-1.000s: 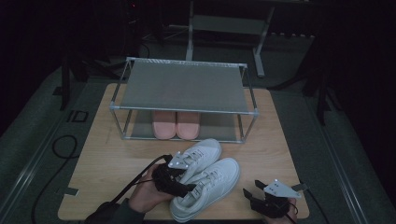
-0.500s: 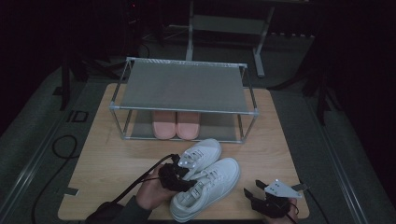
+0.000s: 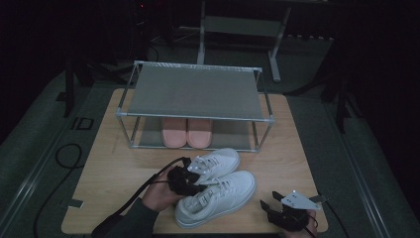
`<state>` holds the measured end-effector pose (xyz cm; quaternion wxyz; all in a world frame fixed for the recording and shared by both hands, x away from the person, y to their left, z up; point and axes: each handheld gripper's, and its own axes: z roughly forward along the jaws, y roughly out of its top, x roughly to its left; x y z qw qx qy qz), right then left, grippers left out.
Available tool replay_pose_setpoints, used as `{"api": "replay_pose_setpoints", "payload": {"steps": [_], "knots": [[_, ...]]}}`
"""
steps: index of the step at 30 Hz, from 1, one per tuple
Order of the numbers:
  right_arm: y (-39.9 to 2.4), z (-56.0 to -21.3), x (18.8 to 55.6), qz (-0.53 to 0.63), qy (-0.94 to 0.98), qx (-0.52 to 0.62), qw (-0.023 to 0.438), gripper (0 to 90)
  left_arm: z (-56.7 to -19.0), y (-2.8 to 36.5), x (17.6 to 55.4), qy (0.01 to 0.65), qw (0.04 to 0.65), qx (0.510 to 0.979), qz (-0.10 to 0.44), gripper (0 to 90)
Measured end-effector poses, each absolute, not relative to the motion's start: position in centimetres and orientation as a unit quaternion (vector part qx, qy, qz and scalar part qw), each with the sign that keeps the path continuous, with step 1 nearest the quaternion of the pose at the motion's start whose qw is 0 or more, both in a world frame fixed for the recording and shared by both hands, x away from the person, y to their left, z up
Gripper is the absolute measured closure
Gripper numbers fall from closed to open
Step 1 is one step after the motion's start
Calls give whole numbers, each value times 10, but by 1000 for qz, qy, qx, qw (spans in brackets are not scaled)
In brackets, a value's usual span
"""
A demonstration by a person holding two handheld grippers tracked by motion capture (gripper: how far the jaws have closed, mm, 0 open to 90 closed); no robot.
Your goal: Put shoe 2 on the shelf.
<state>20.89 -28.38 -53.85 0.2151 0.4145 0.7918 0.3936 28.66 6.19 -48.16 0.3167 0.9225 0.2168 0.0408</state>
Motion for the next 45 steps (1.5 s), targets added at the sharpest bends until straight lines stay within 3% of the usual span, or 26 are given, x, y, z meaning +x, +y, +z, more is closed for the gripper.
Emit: {"api": "replay_pose_setpoints", "payload": {"steps": [10,23,32,45], "knots": [[-304,-538,207,383,780,438,228,426,-484,47,295,199,322,925,46,728],[-311,-540,208,377,777,448,230,427,-484,41,290,235,311,919,54,630],[-312,-543,210,373,780,449,224,434,-484,40,282,226,317,917,87,755],[-317,-546,208,369,782,453,219,447,-475,42,290,217,352,909,51,782]]}}
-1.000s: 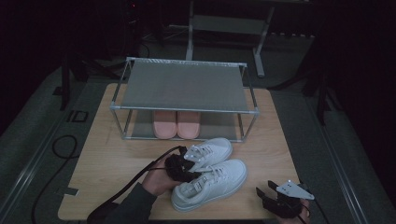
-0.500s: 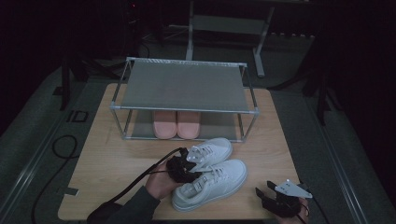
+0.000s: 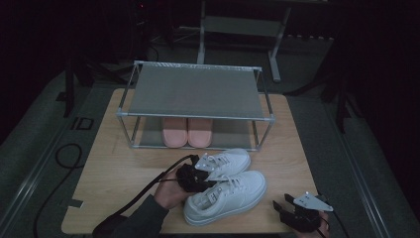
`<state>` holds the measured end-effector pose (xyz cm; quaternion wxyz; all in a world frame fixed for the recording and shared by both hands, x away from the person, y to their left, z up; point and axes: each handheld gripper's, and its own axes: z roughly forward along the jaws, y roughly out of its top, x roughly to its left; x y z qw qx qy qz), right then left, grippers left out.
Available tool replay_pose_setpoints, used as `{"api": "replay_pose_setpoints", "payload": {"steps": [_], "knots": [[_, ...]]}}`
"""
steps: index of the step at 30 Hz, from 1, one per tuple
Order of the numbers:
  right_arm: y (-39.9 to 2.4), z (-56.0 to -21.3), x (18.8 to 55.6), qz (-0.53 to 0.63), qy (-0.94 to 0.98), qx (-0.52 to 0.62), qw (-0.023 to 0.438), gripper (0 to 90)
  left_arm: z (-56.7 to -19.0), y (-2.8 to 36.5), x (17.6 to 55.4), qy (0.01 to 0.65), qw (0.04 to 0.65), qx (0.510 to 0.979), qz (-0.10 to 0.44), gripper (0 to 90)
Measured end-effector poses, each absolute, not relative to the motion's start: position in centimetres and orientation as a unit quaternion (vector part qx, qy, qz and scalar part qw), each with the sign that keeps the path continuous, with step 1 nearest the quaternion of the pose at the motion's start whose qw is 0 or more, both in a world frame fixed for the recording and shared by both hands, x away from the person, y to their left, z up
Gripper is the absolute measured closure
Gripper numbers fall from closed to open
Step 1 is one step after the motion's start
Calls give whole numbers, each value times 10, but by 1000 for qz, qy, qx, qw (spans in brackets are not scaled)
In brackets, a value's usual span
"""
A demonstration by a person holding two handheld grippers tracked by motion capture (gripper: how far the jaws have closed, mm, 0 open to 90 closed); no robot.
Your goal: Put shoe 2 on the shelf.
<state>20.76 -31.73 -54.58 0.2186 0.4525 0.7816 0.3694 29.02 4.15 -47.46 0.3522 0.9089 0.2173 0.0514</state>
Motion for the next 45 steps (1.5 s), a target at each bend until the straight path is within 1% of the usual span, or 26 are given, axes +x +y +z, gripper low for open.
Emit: {"api": "replay_pose_setpoints", "payload": {"steps": [9,13,35,45], "knots": [[-321,-547,199,365,782,456,217,446,-465,36,301,201,348,914,64,781],[-322,-547,198,365,782,456,217,446,-464,34,303,198,350,914,61,781],[-324,-549,184,365,782,456,216,445,-443,2,313,156,351,922,57,780],[-324,-549,181,367,781,458,215,445,-434,-19,318,134,349,925,60,779]]}}
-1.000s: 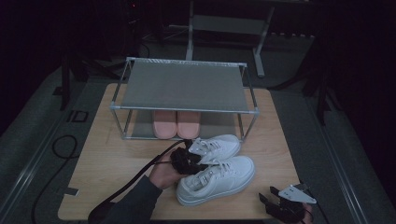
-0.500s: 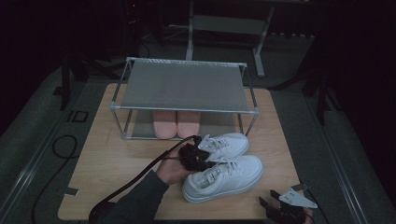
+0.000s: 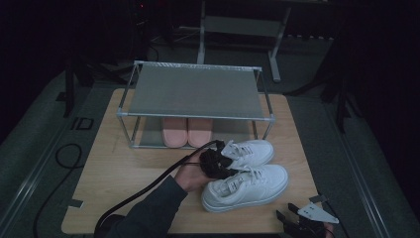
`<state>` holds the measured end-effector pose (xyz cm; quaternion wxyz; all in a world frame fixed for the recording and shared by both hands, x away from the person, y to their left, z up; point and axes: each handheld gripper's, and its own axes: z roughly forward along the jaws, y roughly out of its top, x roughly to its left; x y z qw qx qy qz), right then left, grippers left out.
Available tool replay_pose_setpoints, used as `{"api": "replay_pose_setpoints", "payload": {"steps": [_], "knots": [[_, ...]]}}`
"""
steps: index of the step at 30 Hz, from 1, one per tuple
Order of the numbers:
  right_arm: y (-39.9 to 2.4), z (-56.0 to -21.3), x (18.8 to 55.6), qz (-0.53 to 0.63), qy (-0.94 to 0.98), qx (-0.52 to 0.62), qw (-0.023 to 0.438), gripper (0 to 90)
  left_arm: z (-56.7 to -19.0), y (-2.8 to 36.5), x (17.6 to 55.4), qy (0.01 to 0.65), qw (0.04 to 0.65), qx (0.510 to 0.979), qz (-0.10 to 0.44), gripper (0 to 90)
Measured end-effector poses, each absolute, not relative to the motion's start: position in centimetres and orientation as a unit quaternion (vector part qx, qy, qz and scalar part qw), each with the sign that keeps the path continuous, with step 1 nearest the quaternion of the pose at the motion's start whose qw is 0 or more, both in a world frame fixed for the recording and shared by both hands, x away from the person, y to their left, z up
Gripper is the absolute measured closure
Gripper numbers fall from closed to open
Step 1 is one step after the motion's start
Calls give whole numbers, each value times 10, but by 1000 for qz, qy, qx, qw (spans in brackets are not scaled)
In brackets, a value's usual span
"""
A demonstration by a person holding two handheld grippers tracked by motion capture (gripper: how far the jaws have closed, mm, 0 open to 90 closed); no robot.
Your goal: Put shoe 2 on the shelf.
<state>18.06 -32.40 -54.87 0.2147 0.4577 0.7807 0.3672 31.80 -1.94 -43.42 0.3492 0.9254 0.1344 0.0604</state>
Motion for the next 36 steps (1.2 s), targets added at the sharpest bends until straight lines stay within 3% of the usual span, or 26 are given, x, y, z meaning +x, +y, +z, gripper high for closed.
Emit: {"api": "replay_pose_setpoints", "payload": {"steps": [20,36], "knots": [[-315,-551,172,366,789,446,211,440,-417,-65,332,106,355,927,51,779],[-314,-552,172,364,792,443,210,439,-392,-73,336,90,372,923,45,779]]}}
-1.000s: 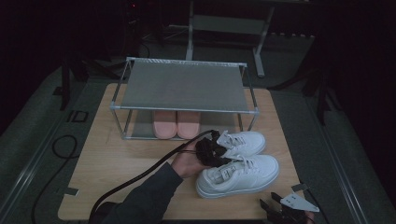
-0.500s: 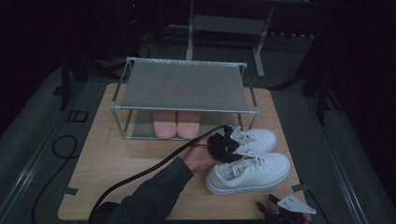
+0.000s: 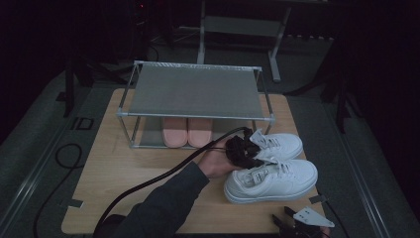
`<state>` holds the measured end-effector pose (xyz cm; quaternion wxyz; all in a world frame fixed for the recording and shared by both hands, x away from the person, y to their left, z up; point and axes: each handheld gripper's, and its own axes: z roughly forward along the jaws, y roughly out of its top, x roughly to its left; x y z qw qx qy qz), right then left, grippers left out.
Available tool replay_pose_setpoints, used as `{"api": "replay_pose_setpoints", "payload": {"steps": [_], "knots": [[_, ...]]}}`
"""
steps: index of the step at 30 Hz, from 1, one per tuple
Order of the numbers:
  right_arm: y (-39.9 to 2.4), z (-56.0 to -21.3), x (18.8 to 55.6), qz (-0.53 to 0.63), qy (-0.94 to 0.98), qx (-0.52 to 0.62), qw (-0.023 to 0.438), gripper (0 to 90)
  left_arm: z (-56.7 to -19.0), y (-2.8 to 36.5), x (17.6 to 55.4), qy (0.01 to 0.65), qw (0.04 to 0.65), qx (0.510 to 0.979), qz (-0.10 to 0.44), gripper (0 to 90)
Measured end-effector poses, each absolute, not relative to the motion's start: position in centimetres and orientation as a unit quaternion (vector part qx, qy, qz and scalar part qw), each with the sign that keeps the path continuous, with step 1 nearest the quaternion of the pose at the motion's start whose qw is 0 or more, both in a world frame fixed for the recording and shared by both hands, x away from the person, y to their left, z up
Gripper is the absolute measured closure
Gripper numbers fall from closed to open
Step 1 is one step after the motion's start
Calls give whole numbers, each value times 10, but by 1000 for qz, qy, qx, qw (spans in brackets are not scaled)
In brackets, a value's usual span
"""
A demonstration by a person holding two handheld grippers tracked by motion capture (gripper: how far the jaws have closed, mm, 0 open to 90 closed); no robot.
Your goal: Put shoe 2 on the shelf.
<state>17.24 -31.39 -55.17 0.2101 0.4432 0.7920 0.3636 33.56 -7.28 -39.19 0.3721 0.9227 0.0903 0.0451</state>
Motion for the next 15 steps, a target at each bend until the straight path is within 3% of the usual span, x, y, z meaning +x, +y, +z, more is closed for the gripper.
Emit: {"api": "replay_pose_setpoints", "payload": {"steps": [15], "knots": [[-314,-552,173,364,792,444,209,439,-368,-84,336,73,378,922,39,778]]}}
